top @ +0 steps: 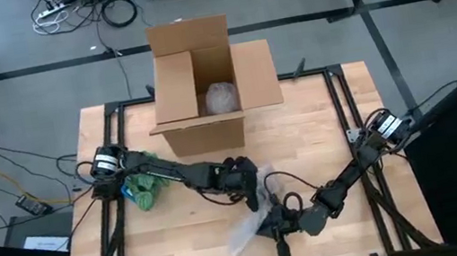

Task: Wrap mug
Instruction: Wrap the orange mug with the bubble wrap

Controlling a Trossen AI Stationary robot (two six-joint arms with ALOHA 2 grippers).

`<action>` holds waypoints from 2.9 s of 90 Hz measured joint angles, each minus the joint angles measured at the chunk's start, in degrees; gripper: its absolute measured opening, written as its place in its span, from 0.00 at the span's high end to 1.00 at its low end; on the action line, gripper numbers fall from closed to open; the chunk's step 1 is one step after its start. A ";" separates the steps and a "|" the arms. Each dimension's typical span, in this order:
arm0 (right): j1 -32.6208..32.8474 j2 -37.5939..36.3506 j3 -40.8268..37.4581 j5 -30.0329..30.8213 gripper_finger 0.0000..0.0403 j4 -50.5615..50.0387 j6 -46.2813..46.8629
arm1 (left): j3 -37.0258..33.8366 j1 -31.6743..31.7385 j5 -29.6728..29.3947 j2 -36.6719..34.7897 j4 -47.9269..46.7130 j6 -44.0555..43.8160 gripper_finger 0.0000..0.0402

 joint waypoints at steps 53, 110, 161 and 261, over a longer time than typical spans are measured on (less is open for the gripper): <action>1.99 -4.52 0.01 7.44 1.00 3.29 -7.04 | 9.19 0.15 5.76 0.17 -18.36 8.51 0.98; -2.65 -4.28 2.68 4.07 1.00 -4.83 -4.89 | 10.73 0.50 21.77 0.17 -38.96 9.42 0.98; 3.15 -23.15 2.93 9.23 1.00 -42.77 9.15 | 11.69 0.24 19.48 0.28 -38.81 10.43 0.98; -8.57 4.44 -2.12 -8.60 1.00 -10.77 15.33 | 19.76 1.38 21.38 0.39 -40.00 14.77 0.97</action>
